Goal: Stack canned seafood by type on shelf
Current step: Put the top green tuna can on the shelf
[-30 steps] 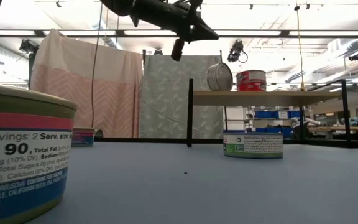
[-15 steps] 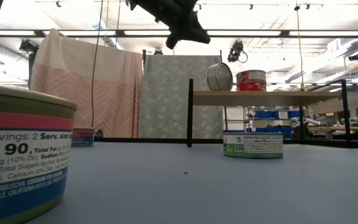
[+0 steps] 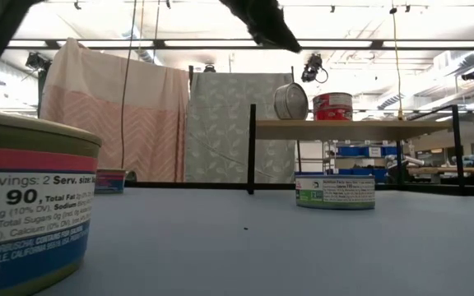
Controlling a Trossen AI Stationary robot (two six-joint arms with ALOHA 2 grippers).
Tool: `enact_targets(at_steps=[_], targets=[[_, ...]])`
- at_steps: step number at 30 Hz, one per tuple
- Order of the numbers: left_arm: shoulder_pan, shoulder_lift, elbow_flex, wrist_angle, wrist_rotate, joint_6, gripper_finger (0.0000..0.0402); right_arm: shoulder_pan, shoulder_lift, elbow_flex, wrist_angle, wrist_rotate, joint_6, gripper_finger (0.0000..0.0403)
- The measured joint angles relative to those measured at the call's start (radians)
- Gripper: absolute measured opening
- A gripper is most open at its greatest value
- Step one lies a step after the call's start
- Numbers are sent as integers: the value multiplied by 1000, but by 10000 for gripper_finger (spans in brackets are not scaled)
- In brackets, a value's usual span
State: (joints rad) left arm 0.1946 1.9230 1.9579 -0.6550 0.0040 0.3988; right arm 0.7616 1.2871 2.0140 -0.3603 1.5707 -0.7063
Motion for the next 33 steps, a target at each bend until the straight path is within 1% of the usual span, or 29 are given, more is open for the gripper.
enact_targets(at_steps=[6, 9, 10, 14, 18, 24, 33], targets=[[-12, 156, 269, -151, -12, 120, 0, 0, 0, 0, 0, 0, 0, 4], [-14, 227, 384, -236, -46, 178, 0, 0, 0, 0, 0, 0, 0, 4], [-14, 245, 402, -252, -57, 201, 0, 0, 0, 0, 0, 0, 0, 4], [-17, 258, 377, -309, -100, 275, 0, 0, 0, 0, -2, 0, -1, 4], [-25, 263, 377, -321, -186, 350, 0, 0, -1, 0, -2, 0, -4, 4], [-24, 263, 377, -214, -198, 389, 0, 0, -3, 0, -10, 0, -4, 4], [-20, 280, 377, -208, -229, 471, 0, 0, -4, 0, -12, 0, -4, 4]])
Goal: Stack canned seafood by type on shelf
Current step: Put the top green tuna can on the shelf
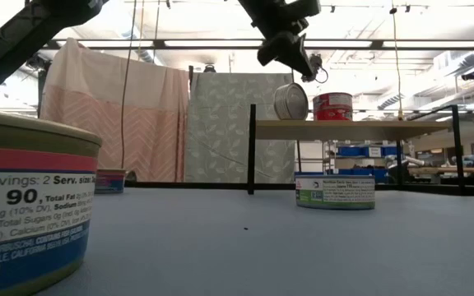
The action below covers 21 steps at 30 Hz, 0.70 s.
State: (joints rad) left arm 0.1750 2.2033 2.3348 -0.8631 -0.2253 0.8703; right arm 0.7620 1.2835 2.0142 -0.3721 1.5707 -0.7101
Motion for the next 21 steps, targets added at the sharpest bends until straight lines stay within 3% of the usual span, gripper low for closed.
enact_targets(at_steps=[21], targets=[[58, 4, -1, -30, -105, 46, 0, 0, 0, 0, -13, 0, 2, 4]])
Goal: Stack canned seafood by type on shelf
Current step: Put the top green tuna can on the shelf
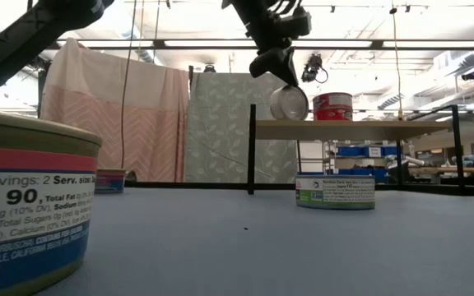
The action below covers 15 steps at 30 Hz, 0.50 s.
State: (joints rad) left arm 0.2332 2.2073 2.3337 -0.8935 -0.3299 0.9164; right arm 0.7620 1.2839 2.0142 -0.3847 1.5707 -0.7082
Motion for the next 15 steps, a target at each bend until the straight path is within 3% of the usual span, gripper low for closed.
enact_targets(at_steps=[15], targets=[[39, 0, 0, -13, -13, -1, 0, 0, 0, 0, -4, 0, -1, 4]])
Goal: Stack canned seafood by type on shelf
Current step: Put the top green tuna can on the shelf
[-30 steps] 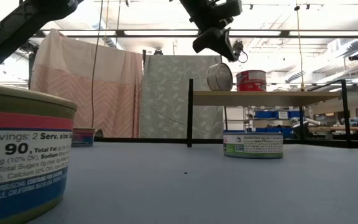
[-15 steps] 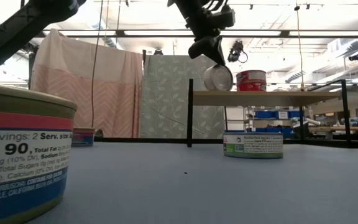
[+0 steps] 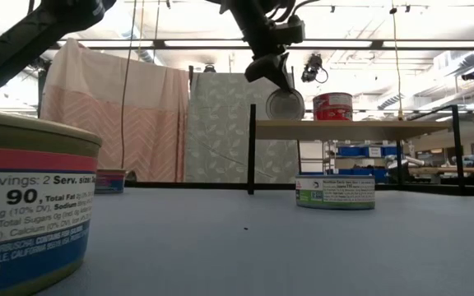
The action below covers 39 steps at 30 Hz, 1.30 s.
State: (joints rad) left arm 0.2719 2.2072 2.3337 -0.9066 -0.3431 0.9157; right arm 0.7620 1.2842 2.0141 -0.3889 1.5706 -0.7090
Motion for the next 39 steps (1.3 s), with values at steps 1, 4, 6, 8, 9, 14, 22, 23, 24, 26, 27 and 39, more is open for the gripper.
enact_targets(at_steps=[1, 4, 6, 8, 9, 14, 22, 23, 24, 26, 27, 39], targets=[[3, 0, 0, 0, 0, 0, 0, 0, 0, 0, 0, 0, 0, 4], [5, 0, 0, 0, 0, 0, 0, 0, 0, 0, 0, 0, 0, 4], [5, 0, 0, 0, 0, 0, 0, 0, 0, 0, 0, 0, 0, 4], [-1, 0, 0, 0, 0, -4, 0, 0, 0, 0, -1, 0, 0, 4], [-5, 0, 0, 0, 0, -7, 1, 0, 0, 0, -1, 0, 0, 4], [-38, 0, 0, 8, 2, -11, 8, 0, 0, 0, -2, 0, 0, 4], [-50, -1, 2, 88, 3, -11, 13, 0, 0, 0, -5, 0, 0, 4], [-50, -1, 2, 86, 3, -11, 14, 0, 0, 0, -6, 0, 0, 4], [-50, -1, 2, 82, 3, -11, 14, 0, 0, 0, -6, 0, 0, 4], [-47, -1, 2, 71, 4, -11, 14, 0, 0, 0, -6, 0, 0, 4], [-46, -1, 2, 69, 4, -11, 14, 0, 0, 0, -6, 0, 0, 4], [-28, -2, 2, 57, 1, -77, 15, -108, -23, 0, -381, 0, 201, 3]])
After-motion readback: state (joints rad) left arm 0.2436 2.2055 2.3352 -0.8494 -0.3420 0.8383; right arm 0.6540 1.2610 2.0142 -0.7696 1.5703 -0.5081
